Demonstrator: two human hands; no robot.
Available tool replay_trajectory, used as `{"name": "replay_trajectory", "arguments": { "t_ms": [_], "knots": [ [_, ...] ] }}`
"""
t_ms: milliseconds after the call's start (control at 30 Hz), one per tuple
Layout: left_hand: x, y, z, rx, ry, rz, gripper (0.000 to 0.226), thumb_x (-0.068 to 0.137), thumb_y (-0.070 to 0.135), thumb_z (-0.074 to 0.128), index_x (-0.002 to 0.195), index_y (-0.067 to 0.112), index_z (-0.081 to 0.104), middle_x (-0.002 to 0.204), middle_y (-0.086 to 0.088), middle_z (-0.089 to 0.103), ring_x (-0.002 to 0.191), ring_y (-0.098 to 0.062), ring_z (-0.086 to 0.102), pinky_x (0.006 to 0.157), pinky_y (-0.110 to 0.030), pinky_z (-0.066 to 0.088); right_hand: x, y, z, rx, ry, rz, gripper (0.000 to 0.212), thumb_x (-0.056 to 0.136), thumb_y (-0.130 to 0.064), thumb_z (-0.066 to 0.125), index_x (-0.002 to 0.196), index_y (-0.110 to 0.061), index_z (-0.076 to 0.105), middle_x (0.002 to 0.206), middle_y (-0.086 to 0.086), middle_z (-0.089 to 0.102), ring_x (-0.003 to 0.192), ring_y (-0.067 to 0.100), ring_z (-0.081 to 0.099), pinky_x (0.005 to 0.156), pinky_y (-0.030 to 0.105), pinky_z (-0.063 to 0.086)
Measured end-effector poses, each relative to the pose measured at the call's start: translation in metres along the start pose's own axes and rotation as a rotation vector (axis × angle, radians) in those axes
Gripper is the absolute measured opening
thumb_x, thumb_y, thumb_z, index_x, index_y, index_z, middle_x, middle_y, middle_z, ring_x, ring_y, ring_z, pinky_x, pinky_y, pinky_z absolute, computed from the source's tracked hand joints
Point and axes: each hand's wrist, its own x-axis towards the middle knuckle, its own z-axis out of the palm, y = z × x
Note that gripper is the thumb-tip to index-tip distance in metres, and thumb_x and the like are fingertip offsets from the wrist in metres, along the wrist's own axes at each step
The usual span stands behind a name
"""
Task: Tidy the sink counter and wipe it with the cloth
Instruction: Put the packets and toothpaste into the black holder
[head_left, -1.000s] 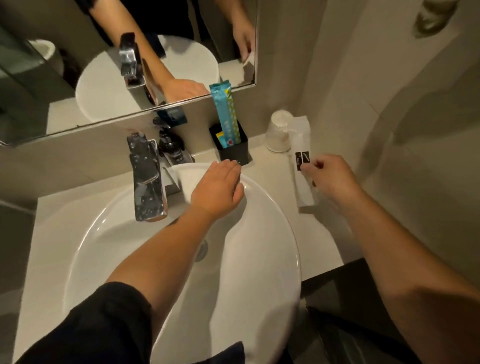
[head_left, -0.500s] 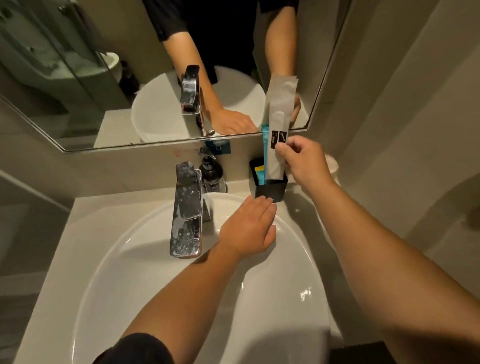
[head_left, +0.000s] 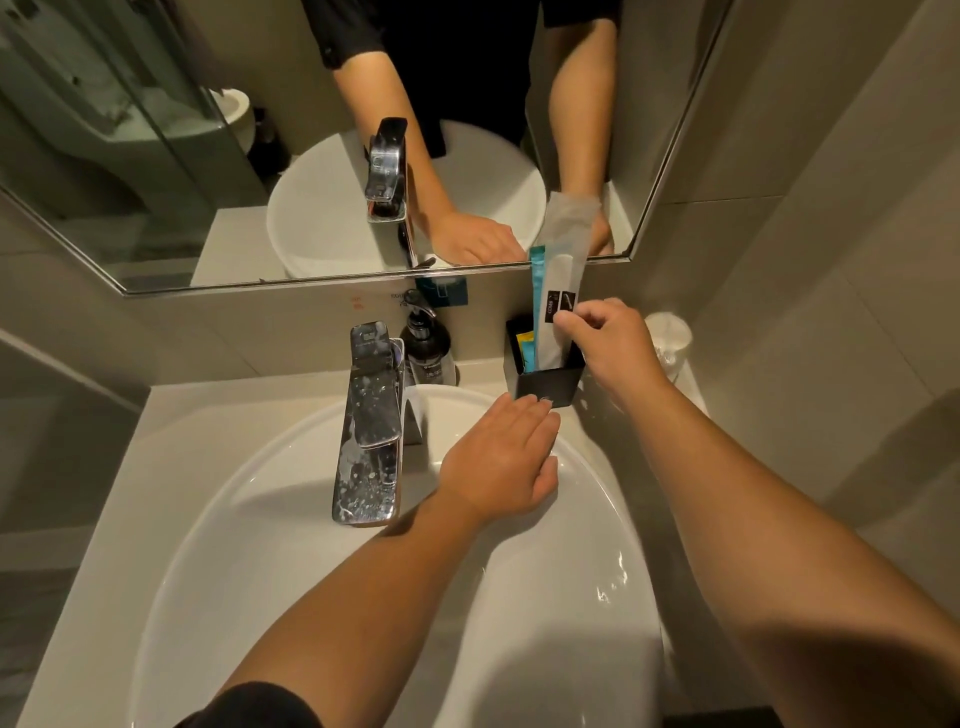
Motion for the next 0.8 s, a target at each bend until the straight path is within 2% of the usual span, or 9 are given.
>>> {"name": "replay_trajectory", "arguments": {
  "t_ms": [133,200,300,500,600,700,800],
  "knots": [
    [0.0,0.001,-0.001,0.002,-0.016,-0.014,0.046,0.089,0.032,0.046,0.126,0.005,0.054,0.131,-0.016,0.057,0.124,-0.031,0.047,0.112,-0.042,0.024,-0.002,0.01,0.0,-0.102,-0.019,0.032,0.022,0.087,-0.034,0.064,0.07,-0.019,0.067,0.093,0.0,0.049,0.078,0.012,0.052,0.06,0.019,0.037],
    [0.0,0.001,-0.001,0.004,-0.022,-0.021,0.046,0.089,0.033,0.045,0.127,0.007,0.053,0.132,-0.015,0.056,0.125,-0.03,0.046,0.113,-0.041,0.023,-0.004,0.016,-0.001,-0.147,-0.027,0.04,0.025,0.087,-0.033,0.065,0.068,-0.017,0.067,0.091,0.002,0.049,0.075,0.015,0.052,0.062,0.024,0.037],
    [0.0,0.001,-0.001,0.005,-0.023,-0.016,0.046,0.089,0.032,0.045,0.125,0.006,0.054,0.13,-0.016,0.057,0.124,-0.03,0.047,0.112,-0.041,0.024,-0.005,0.025,0.0,-0.203,-0.03,0.06,0.024,0.086,-0.033,0.067,0.074,-0.011,0.07,0.095,0.007,0.05,0.078,0.02,0.052,0.066,0.028,0.036],
    [0.001,0.0,-0.002,0.009,-0.036,-0.021,0.046,0.09,0.033,0.045,0.127,0.006,0.053,0.132,-0.015,0.056,0.125,-0.03,0.045,0.113,-0.04,0.022,-0.003,0.031,0.005,-0.248,-0.01,0.061,0.023,0.084,-0.035,0.069,0.096,-0.015,0.068,0.102,0.006,0.053,0.082,0.021,0.055,0.064,0.029,0.041],
    [0.0,0.001,-0.002,-0.003,-0.033,-0.024,0.047,0.089,0.032,0.047,0.127,0.005,0.053,0.132,-0.016,0.056,0.126,-0.031,0.045,0.113,-0.042,0.022,-0.002,0.031,0.006,-0.178,-0.013,0.083,0.032,0.083,-0.033,0.07,0.111,-0.017,0.063,0.094,-0.001,0.051,0.078,0.013,0.05,0.062,0.029,0.043],
    [0.0,0.001,-0.002,-0.015,-0.031,-0.029,0.047,0.089,0.03,0.048,0.127,0.004,0.054,0.133,-0.016,0.055,0.126,-0.031,0.046,0.114,-0.042,0.022,-0.004,0.029,0.002,-0.119,0.003,0.103,0.039,0.082,-0.034,0.07,0.117,-0.021,0.059,0.088,-0.008,0.048,0.076,0.009,0.047,0.061,0.029,0.045],
    [0.0,0.002,-0.004,-0.022,-0.041,-0.036,0.047,0.09,0.03,0.048,0.129,0.005,0.053,0.135,-0.016,0.054,0.128,-0.031,0.045,0.114,-0.041,0.019,-0.014,0.023,-0.006,-0.153,0.031,0.09,0.041,0.085,-0.037,0.066,0.122,-0.022,0.057,0.106,0.0,0.059,0.091,0.017,0.059,0.075,0.037,0.054]
  ]
}}
